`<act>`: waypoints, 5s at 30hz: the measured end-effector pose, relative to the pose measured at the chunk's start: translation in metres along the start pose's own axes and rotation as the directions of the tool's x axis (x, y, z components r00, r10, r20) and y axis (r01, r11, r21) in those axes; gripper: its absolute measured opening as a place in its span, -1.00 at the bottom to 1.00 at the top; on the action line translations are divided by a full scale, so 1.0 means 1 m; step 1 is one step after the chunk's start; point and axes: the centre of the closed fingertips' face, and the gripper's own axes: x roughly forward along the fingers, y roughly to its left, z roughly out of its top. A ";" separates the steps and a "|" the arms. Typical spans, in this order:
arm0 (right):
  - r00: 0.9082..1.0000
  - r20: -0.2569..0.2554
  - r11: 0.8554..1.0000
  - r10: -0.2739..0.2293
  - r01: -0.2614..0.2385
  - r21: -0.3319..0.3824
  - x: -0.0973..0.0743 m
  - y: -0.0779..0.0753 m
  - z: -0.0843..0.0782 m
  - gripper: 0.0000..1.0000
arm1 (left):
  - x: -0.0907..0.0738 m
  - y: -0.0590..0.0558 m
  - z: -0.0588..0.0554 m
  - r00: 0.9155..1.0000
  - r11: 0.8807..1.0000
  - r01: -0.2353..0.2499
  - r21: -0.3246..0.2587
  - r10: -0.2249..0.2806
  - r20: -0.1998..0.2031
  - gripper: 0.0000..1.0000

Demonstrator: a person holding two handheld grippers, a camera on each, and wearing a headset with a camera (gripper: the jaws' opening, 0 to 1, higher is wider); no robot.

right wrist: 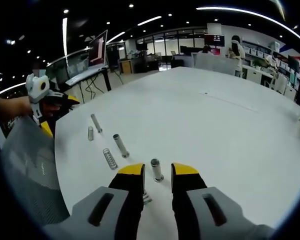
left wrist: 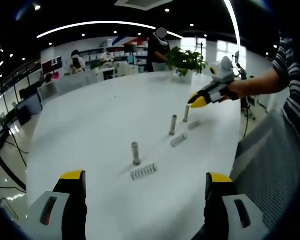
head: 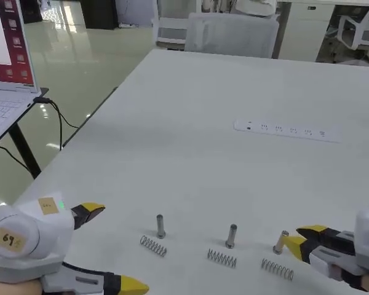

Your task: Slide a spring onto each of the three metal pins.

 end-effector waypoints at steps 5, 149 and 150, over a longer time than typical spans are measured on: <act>1.000 -0.020 0.998 0.011 -0.012 -0.062 -0.003 0.003 -0.004 -0.62 | 0.000 -0.001 0.000 1.000 1.000 0.002 0.000 -0.002 -0.001 0.93; 0.902 -0.291 0.633 0.319 -0.432 -0.643 -0.014 0.122 -0.010 -0.85 | 0.082 -0.136 0.062 0.870 0.880 0.471 0.067 -0.476 0.128 -0.61; 0.902 -0.291 0.631 0.320 -0.432 -0.644 -0.014 0.122 -0.009 -0.85 | 0.082 -0.136 0.062 0.869 0.878 0.473 0.068 -0.478 0.128 -0.64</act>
